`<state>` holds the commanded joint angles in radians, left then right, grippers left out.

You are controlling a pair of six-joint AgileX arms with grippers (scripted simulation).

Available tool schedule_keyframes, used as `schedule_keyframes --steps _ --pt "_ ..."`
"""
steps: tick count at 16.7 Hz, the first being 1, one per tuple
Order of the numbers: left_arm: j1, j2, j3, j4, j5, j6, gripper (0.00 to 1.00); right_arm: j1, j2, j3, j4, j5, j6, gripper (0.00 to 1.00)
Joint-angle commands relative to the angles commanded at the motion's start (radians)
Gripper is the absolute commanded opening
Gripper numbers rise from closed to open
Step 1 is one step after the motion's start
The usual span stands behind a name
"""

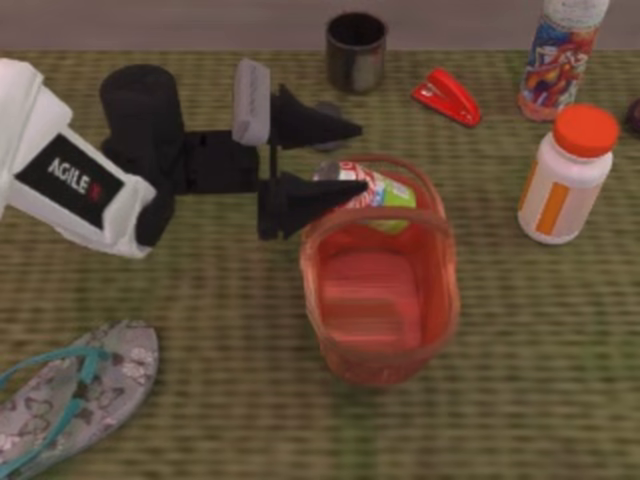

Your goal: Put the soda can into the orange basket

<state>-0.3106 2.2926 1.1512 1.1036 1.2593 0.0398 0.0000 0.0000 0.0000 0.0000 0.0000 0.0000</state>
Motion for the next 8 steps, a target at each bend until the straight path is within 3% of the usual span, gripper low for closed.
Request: schedule_keyframes --steps 8 --pt "0.000 0.000 0.000 0.000 0.000 0.000 1.00 0.000 0.000 0.000 0.000 0.000 0.000 1.00"
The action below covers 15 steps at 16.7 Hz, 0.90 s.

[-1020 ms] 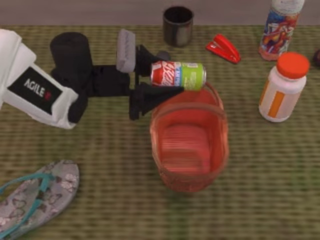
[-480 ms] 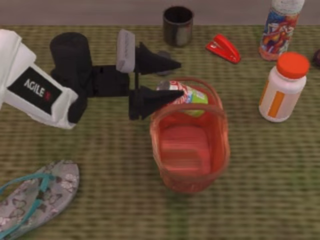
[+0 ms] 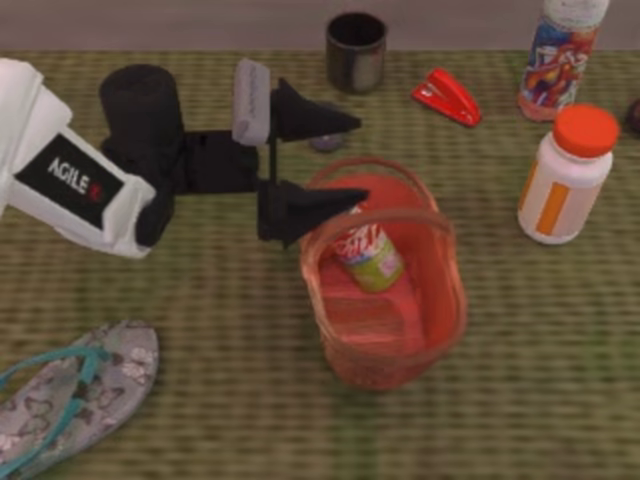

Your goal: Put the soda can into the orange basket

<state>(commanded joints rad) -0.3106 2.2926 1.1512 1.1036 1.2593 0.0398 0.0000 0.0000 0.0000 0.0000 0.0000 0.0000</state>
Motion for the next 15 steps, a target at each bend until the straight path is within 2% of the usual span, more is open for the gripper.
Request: schedule_keyframes --steps 4,7,11,15 --pt "0.002 -0.029 -0.011 -0.015 -0.020 -0.006 1.00 0.016 0.029 0.028 -0.026 -0.005 -0.017 1.00" --pt "0.025 -0.147 -0.057 -0.071 -0.093 -0.026 1.00 0.068 0.148 0.146 -0.123 -0.014 -0.082 1.00" --pt "0.078 -0.425 -0.179 -0.210 -0.257 -0.064 1.00 0.163 0.446 0.434 -0.329 -0.020 -0.224 1.00" --pt "0.145 -0.803 -0.371 -0.412 -0.473 -0.099 1.00 0.276 0.844 0.822 -0.592 -0.016 -0.405 1.00"
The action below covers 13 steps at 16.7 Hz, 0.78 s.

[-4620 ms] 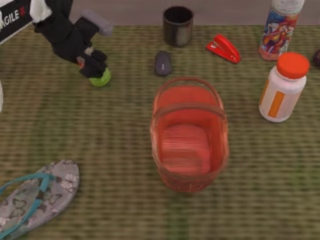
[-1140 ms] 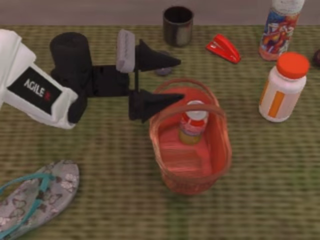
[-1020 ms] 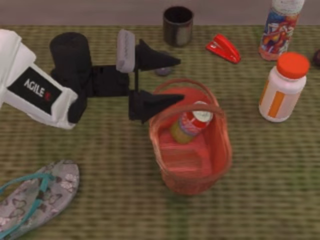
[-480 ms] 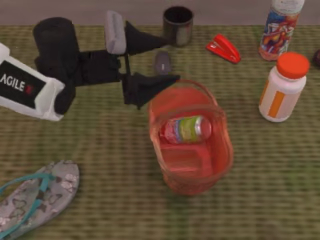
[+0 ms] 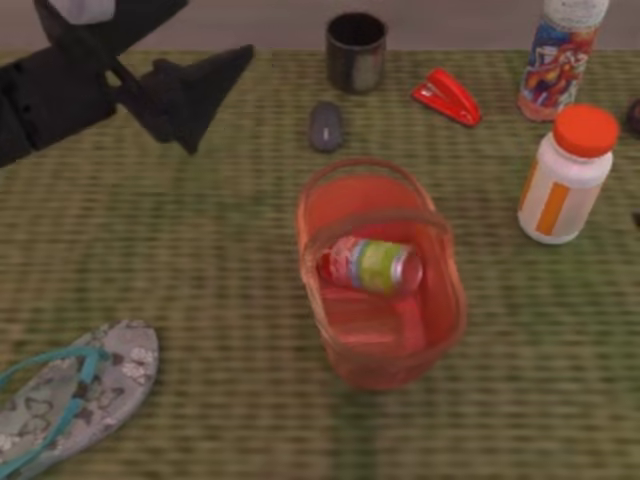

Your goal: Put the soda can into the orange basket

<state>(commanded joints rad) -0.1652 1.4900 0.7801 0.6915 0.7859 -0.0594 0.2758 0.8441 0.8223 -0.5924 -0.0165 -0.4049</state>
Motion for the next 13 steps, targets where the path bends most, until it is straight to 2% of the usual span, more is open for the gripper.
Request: schedule_keyframes --steps 8,13 --pt "0.120 -0.889 -0.463 -0.436 -0.458 -0.010 1.00 0.233 0.848 0.822 -0.546 0.009 -0.378 1.00" --pt "0.166 -1.315 -0.681 -0.617 -0.678 0.027 1.00 0.345 1.240 1.199 -0.792 0.006 -0.551 1.00"
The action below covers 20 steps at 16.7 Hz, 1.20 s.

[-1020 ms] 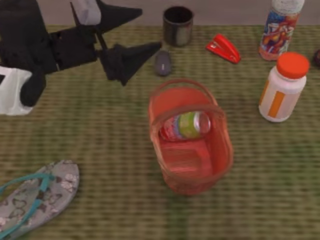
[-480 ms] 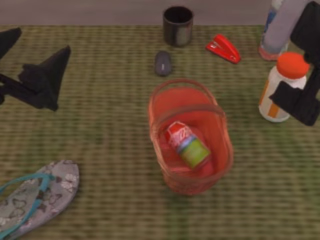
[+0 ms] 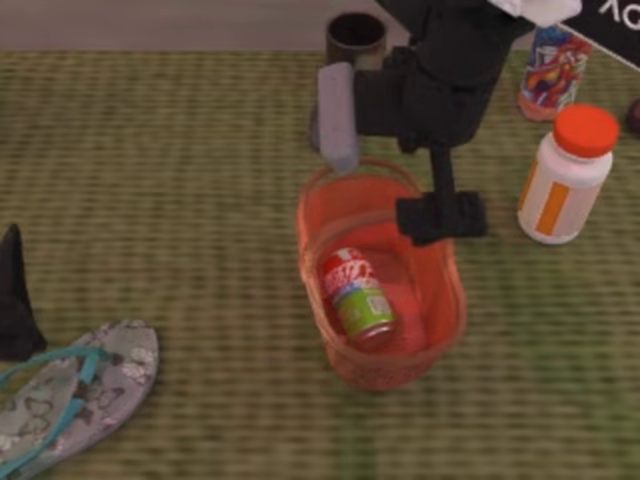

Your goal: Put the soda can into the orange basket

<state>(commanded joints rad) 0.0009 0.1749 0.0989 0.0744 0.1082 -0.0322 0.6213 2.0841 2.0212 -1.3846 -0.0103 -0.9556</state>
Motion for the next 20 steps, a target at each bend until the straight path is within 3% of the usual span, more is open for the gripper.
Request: schedule_keyframes --steps 3,5,20 --pt "0.015 -0.136 -0.076 -0.057 -0.082 0.023 1.00 0.042 0.130 0.128 -0.086 -0.003 -0.061 1.00" --pt "0.019 -0.172 -0.097 -0.073 -0.106 0.032 1.00 0.053 0.164 0.162 -0.108 -0.004 -0.076 1.00" --pt "0.019 -0.175 -0.099 -0.074 -0.108 0.032 1.00 0.055 0.153 0.063 -0.021 -0.004 -0.076 1.00"
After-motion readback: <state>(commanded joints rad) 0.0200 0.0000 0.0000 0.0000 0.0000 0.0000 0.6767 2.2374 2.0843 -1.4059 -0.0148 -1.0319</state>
